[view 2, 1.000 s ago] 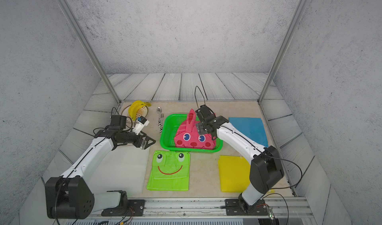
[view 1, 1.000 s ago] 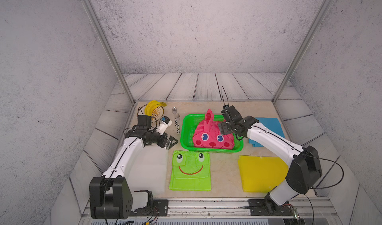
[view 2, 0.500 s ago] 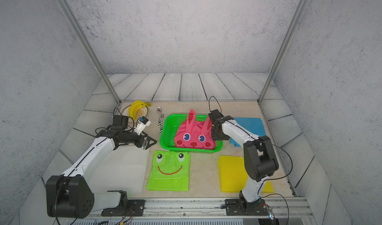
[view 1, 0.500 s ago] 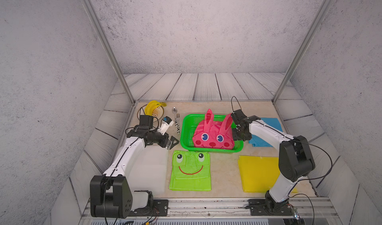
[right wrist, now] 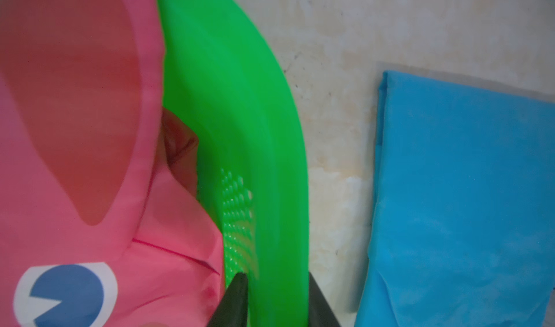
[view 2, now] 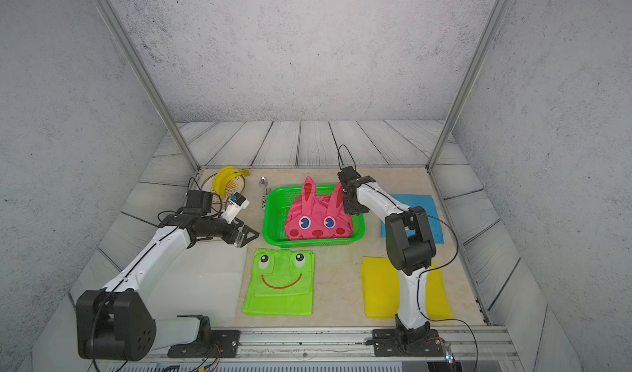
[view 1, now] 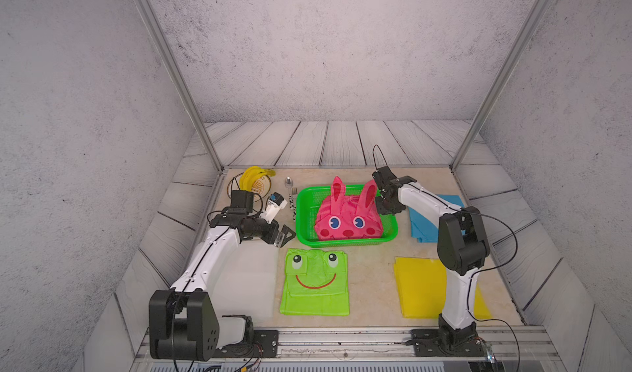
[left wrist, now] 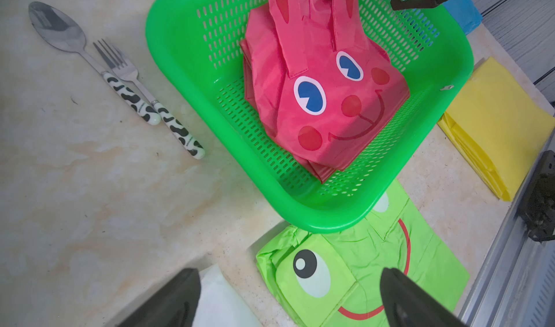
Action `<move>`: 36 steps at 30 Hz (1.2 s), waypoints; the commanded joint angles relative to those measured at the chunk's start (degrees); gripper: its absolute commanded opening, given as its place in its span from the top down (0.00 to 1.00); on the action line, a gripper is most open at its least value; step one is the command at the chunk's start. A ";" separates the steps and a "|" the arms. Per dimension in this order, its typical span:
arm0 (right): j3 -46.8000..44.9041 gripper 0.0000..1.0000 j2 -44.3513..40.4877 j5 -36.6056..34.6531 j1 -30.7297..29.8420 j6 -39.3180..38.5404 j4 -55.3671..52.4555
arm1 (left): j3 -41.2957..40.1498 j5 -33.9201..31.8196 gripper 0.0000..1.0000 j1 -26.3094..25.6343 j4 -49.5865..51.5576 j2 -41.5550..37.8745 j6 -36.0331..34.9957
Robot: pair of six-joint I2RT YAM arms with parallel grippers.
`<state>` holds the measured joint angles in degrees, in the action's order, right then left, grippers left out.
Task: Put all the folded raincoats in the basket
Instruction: Move the basket to the center of the board, then pick up the raincoat from the center of the board.
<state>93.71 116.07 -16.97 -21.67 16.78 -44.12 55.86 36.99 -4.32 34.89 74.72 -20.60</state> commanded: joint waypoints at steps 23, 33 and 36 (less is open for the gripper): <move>-4.96 0.29 -20.30 8.36 0.76 1.79 -6.10 | 2.02 -0.29 0.00 -0.30 7.88 0.20 -17.59; -30.43 0.21 -39.61 20.87 -13.45 7.22 -1.32 | -2.61 2.92 0.00 -0.28 8.77 1.47 -24.94; -36.46 0.22 -41.42 22.38 -21.82 13.26 4.08 | -4.94 3.48 0.00 -0.34 8.37 1.49 -29.13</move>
<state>60.36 76.58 2.24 -38.87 23.86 -44.60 52.86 38.65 -4.32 42.04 75.99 -44.16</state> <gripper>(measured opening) 0.785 0.995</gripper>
